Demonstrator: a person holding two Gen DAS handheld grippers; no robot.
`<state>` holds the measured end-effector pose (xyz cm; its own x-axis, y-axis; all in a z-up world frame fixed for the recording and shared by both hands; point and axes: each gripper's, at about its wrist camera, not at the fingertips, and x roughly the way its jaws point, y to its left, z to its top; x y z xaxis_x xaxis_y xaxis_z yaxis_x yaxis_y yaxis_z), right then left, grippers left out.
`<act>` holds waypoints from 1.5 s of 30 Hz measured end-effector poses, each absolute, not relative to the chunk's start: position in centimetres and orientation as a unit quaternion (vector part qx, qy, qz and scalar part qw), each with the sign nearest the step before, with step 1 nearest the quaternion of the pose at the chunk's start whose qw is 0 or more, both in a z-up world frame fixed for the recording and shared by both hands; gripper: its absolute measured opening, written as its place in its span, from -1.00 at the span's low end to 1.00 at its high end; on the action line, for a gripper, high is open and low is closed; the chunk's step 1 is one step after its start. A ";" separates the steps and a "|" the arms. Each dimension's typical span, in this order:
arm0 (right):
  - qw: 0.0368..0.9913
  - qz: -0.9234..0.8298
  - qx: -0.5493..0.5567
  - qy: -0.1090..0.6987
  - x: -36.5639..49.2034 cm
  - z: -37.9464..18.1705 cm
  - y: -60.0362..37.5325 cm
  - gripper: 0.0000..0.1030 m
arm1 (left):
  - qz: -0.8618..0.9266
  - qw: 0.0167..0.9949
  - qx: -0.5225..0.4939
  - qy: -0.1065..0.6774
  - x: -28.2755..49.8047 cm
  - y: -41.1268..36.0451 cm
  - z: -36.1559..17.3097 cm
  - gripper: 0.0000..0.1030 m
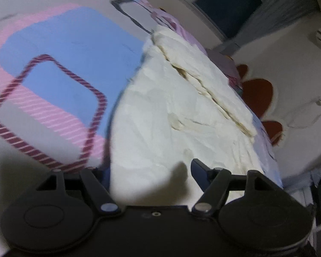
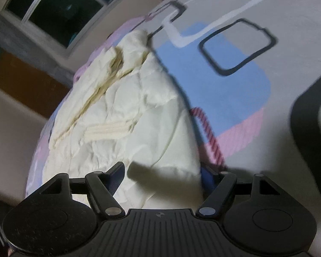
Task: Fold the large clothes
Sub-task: 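Grasp the jacket hem with both tools and lift it toward the collar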
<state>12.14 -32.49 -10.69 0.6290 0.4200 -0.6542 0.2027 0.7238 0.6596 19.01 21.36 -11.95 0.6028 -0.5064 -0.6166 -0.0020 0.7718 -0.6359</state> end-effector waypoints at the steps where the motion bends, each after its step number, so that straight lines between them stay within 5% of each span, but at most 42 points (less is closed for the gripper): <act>1: 0.822 0.081 0.365 0.429 11.9 -10.7 -32.2 0.30 | -0.163 0.840 -0.300 0.421 18.7 21.2 -12.0 0.17; 7: 0.807 0.099 0.398 0.425 10.4 -11.7 -32.9 0.08 | -0.182 0.829 -0.319 0.421 18.0 21.3 -13.4 0.02; 10: 0.802 0.100 0.399 0.434 11.1 -12.2 -32.7 -0.20 | -0.184 0.826 -0.330 0.419 19.1 20.9 -13.5 -0.05; 12: 0.798 0.117 0.402 0.433 11.5 -12.1 -32.6 -0.50 | -0.178 0.830 -0.325 0.417 19.8 20.3 -13.7 -0.72; 16: 0.795 0.128 0.431 0.406 10.4 -11.9 -33.6 -0.75 | -0.172 0.840 -0.345 0.382 18.8 20.4 -13.2 -0.86; 28: 0.786 0.130 0.452 0.402 10.4 -12.5 -34.3 -0.76 | -0.151 0.837 -0.358 0.384 17.2 20.6 -13.5 -0.87; 45: 0.823 0.167 0.469 0.275 22.0 -0.3 -36.4 -0.76 | -0.229 0.858 -0.389 0.246 27.7 19.5 -3.1 -0.87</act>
